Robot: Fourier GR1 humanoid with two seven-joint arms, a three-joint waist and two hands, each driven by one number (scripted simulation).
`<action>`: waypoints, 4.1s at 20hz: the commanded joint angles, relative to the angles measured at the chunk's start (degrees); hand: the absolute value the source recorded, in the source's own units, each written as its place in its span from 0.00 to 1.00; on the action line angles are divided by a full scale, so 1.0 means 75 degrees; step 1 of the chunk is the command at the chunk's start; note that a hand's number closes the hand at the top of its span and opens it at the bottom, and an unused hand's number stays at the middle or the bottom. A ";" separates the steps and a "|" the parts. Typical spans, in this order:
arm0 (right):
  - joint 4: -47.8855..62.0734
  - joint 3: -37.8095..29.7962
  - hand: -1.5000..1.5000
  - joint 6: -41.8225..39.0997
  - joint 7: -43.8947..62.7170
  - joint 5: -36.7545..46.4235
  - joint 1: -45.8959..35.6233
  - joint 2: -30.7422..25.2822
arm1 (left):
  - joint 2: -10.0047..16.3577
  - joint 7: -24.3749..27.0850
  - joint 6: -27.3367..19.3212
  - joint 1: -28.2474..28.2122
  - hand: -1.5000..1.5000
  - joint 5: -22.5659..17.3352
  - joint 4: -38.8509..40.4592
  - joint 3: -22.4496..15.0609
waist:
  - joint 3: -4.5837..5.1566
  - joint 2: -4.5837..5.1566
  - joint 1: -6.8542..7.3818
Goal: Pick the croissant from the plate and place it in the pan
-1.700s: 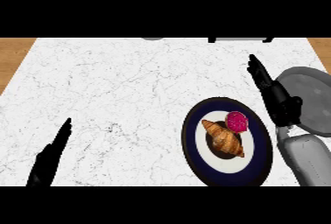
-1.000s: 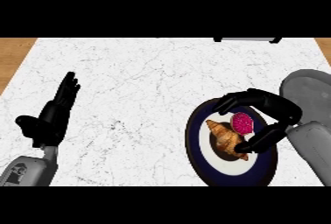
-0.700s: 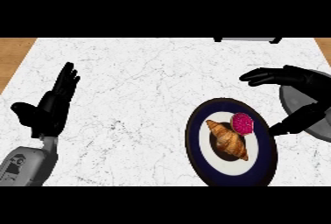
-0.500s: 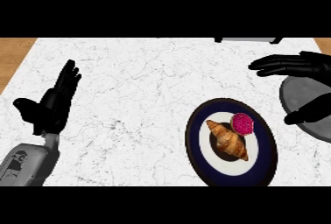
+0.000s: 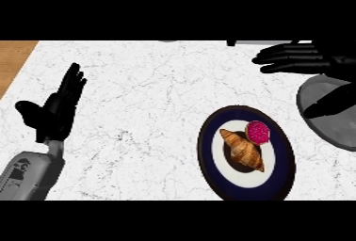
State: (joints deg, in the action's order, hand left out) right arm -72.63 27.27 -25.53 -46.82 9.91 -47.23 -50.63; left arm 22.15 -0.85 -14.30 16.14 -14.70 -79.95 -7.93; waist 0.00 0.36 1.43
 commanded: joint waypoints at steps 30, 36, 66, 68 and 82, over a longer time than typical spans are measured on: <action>-0.0819 0.1199 0.00 -0.1047 0.0944 0.1895 0.0594 0.1123 | -0.0322 -0.0202 0.0497 -0.0242 0.50 0.0399 -0.0278 0.0666 | 0.0004 -0.0035 -0.0095; -0.0655 0.1664 0.00 -0.0476 -0.0105 0.2711 0.1119 0.0912 | -0.0561 -0.0120 0.0344 -0.0159 0.50 0.0739 -0.0046 0.0592 | -0.0001 -0.0029 -0.0159; -0.0250 0.1448 0.00 0.0161 0.0885 0.7160 0.1963 0.3081 | -0.0935 -0.0151 0.1020 -0.0497 0.50 0.1252 -0.0253 0.1283 | 0.0001 -0.0048 -0.0174; 0.0189 0.1241 0.00 0.0378 0.0499 0.7386 0.1864 0.3051 | -0.0906 -0.0044 0.1175 -0.0353 0.50 0.1226 -0.0079 0.1394 | 0.0001 -0.0043 -0.0167; 0.1034 0.1563 1.00 0.0960 -0.0490 0.8473 0.1817 0.3647 | -0.1231 -0.0016 0.1142 -0.0488 0.50 0.1557 -0.0169 0.1384 | 0.0002 -0.0034 -0.0147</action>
State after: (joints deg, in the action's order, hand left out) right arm -68.19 38.49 -19.06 -45.32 71.21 -32.59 -23.86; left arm 13.24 -4.00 -6.82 13.15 -3.17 -83.81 1.79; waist 0.08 -0.13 0.37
